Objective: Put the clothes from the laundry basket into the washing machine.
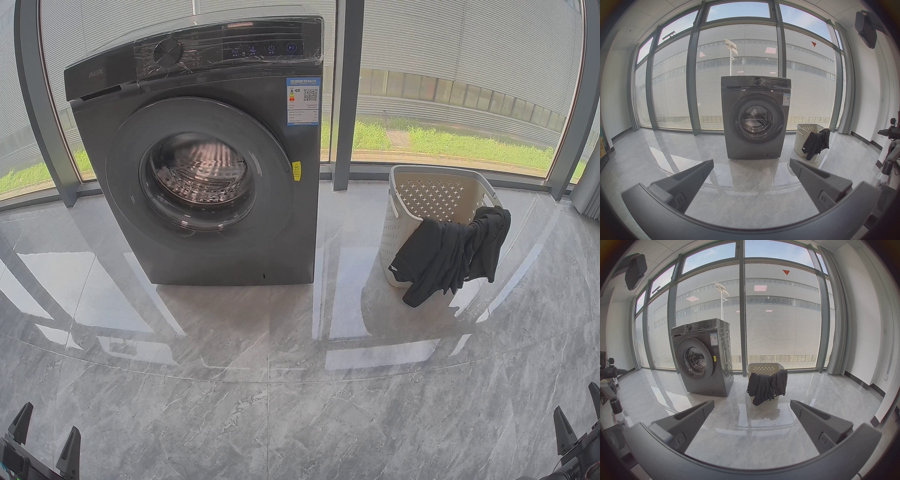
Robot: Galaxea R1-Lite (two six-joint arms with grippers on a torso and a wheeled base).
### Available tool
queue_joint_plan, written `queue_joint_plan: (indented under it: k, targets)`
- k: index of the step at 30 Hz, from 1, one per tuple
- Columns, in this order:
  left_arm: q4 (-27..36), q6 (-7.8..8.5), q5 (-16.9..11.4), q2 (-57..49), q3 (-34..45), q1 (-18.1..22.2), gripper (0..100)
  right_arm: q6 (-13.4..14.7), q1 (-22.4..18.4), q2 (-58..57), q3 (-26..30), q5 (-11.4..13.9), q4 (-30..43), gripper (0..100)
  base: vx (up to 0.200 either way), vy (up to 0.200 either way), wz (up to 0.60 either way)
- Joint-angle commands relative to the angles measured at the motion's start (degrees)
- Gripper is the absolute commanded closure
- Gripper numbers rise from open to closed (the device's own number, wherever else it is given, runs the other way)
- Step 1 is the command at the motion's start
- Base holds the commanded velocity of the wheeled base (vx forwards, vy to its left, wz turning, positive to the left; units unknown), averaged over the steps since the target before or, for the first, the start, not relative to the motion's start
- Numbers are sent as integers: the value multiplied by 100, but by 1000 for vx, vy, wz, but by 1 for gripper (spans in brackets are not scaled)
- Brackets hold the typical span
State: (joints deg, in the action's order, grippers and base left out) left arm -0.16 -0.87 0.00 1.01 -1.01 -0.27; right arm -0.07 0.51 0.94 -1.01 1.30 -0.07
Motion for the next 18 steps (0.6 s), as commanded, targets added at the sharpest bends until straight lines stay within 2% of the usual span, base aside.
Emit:
queue_joint_plan:
  k: [1, 7, 16, 18]
  targets:
    - [-2, -10, 0, -101, 92, 0, 0, -1, 2, -94, 101, 1, -1, 0, 200, 0, 0]
    - [-2, -10, 9, -101, 92, 0, 0, -1, 2, -94, 101, 1, -1, 0, 200, 0, 0]
    - [-2, -10, 0, -101, 92, 0, 0, -1, 2, -94, 101, 1, -1, 0, 0, 0, 0]
    - [-2, -19, 9, -101, 84, 0, 0, -1, 2, -94, 101, 1, -1, 0, 0, -200, 0]
